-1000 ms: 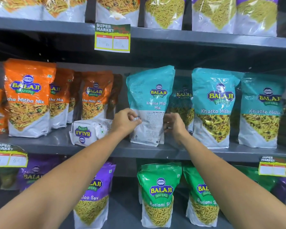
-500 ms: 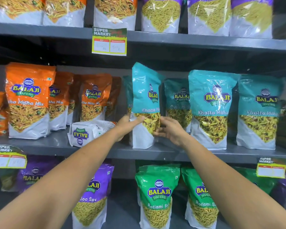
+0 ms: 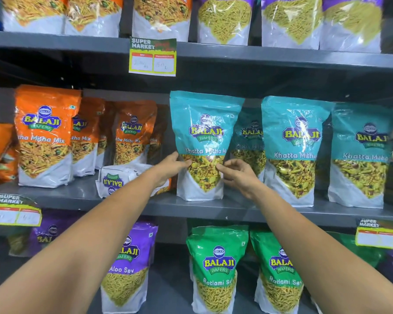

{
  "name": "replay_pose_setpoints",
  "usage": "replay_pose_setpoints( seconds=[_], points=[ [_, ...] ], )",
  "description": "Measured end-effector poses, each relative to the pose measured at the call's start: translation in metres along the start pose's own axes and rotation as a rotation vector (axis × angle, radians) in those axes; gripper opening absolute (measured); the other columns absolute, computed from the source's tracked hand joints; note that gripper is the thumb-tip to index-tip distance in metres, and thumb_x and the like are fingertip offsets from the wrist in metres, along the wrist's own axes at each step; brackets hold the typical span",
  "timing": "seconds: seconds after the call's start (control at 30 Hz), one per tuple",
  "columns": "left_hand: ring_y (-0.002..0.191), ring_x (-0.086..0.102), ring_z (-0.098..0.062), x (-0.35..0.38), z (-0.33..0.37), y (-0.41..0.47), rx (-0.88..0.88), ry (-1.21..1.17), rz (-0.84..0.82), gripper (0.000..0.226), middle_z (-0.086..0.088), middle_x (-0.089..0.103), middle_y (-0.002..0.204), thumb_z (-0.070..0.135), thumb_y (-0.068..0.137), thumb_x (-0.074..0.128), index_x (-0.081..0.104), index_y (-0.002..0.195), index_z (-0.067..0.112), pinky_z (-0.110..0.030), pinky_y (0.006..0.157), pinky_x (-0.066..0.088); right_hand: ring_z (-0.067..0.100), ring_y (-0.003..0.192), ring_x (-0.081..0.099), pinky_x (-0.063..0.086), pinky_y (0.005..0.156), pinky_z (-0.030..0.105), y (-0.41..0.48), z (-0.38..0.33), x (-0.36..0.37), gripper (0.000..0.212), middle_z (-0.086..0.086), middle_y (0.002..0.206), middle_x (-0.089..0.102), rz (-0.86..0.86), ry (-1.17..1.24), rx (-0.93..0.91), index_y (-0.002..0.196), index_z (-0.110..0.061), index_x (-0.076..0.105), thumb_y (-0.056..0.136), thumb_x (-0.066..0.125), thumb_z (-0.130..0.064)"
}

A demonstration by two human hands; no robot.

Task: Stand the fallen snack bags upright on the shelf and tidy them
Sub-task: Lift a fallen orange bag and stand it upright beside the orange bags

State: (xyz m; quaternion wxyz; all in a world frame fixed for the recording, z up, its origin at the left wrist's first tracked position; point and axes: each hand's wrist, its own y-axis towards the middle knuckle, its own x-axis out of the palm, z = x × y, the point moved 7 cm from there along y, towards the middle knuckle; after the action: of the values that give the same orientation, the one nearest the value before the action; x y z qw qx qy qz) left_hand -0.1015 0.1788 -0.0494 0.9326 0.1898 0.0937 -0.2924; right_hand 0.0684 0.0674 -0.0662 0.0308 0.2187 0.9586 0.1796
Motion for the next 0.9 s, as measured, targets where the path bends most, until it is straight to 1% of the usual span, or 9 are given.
replay_pose_setpoints(
  seconds=[0.07, 0.2, 0.3, 0.47, 0.57, 0.67, 0.73, 0.83, 0.9],
  points=[
    [0.121, 0.044, -0.016, 0.002, -0.001, -0.001, -0.051, -0.055, -0.034, 0.049, -0.004, 0.046, 0.142, 0.018, 0.092, 0.056, 0.036, 0.137, 0.013, -0.033, 0.096, 0.032, 0.025, 0.095, 0.059, 0.050, 0.090, 0.048, -0.002, 0.001, -0.003, 0.035, 0.012, 0.103, 0.059, 0.039, -0.016, 0.007, 0.087, -0.015, 0.051, 0.070, 0.082, -0.021],
    [0.131, 0.040, -0.019, 0.001, -0.003, 0.002, -0.099, -0.104, -0.090, 0.057, -0.003, 0.043, 0.146, 0.015, 0.091, 0.056, 0.030, 0.142, 0.012, -0.042, 0.113, 0.026, 0.021, 0.087, 0.054, 0.050, 0.077, 0.043, -0.002, 0.000, -0.005, 0.039, 0.009, 0.095, 0.054, 0.048, -0.087, 0.002, 0.084, -0.017, 0.050, 0.068, 0.083, -0.029],
    [0.126, 0.045, -0.017, -0.001, -0.003, 0.001, -0.103, -0.098, -0.092, 0.057, -0.004, 0.046, 0.142, 0.017, 0.091, 0.058, 0.032, 0.140, 0.010, -0.038, 0.109, 0.031, 0.025, 0.089, 0.056, 0.051, 0.080, 0.048, -0.004, -0.002, -0.004, 0.039, 0.012, 0.095, 0.057, 0.061, -0.133, -0.041, 0.083, -0.015, 0.050, 0.068, 0.083, -0.032],
    [0.100, 0.062, -0.020, -0.035, 0.011, -0.003, -0.036, 0.141, 0.052, 0.044, -0.009, 0.060, 0.116, 0.022, 0.084, 0.068, 0.052, 0.122, 0.006, -0.031, 0.085, 0.054, 0.017, 0.083, 0.043, 0.025, 0.065, 0.026, -0.030, -0.049, 0.004, 0.031, 0.000, 0.084, 0.050, 0.286, -0.783, -0.675, 0.072, -0.020, 0.046, 0.074, 0.073, -0.036],
    [0.089, 0.065, -0.029, -0.083, 0.027, -0.011, 0.061, 0.469, 0.260, 0.016, -0.011, 0.069, 0.094, 0.018, 0.083, 0.066, 0.069, 0.095, 0.007, -0.031, 0.070, 0.054, 0.024, 0.072, 0.053, 0.030, 0.056, 0.028, -0.044, -0.061, 0.044, 0.018, -0.001, 0.073, 0.052, 0.169, -1.014, -0.809, 0.070, -0.020, 0.044, 0.077, 0.060, -0.024],
    [0.096, 0.064, -0.036, -0.122, 0.027, -0.021, -0.015, 0.929, 0.374, 0.022, -0.022, 0.070, 0.100, 0.018, 0.081, 0.063, 0.068, 0.088, -0.002, -0.039, 0.078, 0.052, 0.031, 0.073, 0.058, 0.034, 0.054, 0.031, -0.053, -0.055, 0.093, 0.018, 0.004, 0.075, 0.061, 0.049, -1.110, -0.790, 0.072, -0.021, 0.041, 0.080, 0.057, -0.026],
    [0.104, 0.060, -0.036, -0.134, 0.014, -0.026, -0.214, 1.145, 0.243, 0.034, -0.024, 0.062, 0.118, 0.026, 0.083, 0.060, 0.064, 0.103, -0.002, -0.037, 0.080, 0.049, 0.034, 0.076, 0.060, 0.040, 0.057, 0.035, -0.053, -0.052, 0.122, 0.021, 0.010, 0.076, 0.065, 0.052, -1.061, -0.707, 0.074, -0.015, 0.051, 0.081, 0.059, -0.032],
    [0.091, 0.061, -0.029, -0.146, -0.009, -0.029, -0.375, 1.019, -0.008, 0.038, -0.019, 0.057, 0.130, 0.037, 0.089, 0.056, 0.062, 0.107, 0.005, -0.029, 0.070, 0.047, 0.038, 0.084, 0.065, 0.051, 0.071, 0.040, -0.035, -0.044, 0.159, 0.041, 0.020, 0.082, 0.066, 0.093, -0.994, -0.343, 0.079, -0.007, 0.059, 0.084, 0.055, -0.048],
    [0.099, 0.058, -0.026, -0.146, -0.015, -0.026, -0.383, 0.854, -0.082, 0.040, -0.012, 0.053, 0.132, 0.041, 0.093, 0.048, 0.058, 0.114, 0.008, -0.025, 0.075, 0.044, 0.041, 0.087, 0.067, 0.056, 0.072, 0.045, -0.025, -0.026, 0.174, 0.053, 0.022, 0.100, 0.065, 0.020, -0.849, 0.012, 0.102, -0.002, 0.058, 0.087, 0.051, -0.053]
  ],
)
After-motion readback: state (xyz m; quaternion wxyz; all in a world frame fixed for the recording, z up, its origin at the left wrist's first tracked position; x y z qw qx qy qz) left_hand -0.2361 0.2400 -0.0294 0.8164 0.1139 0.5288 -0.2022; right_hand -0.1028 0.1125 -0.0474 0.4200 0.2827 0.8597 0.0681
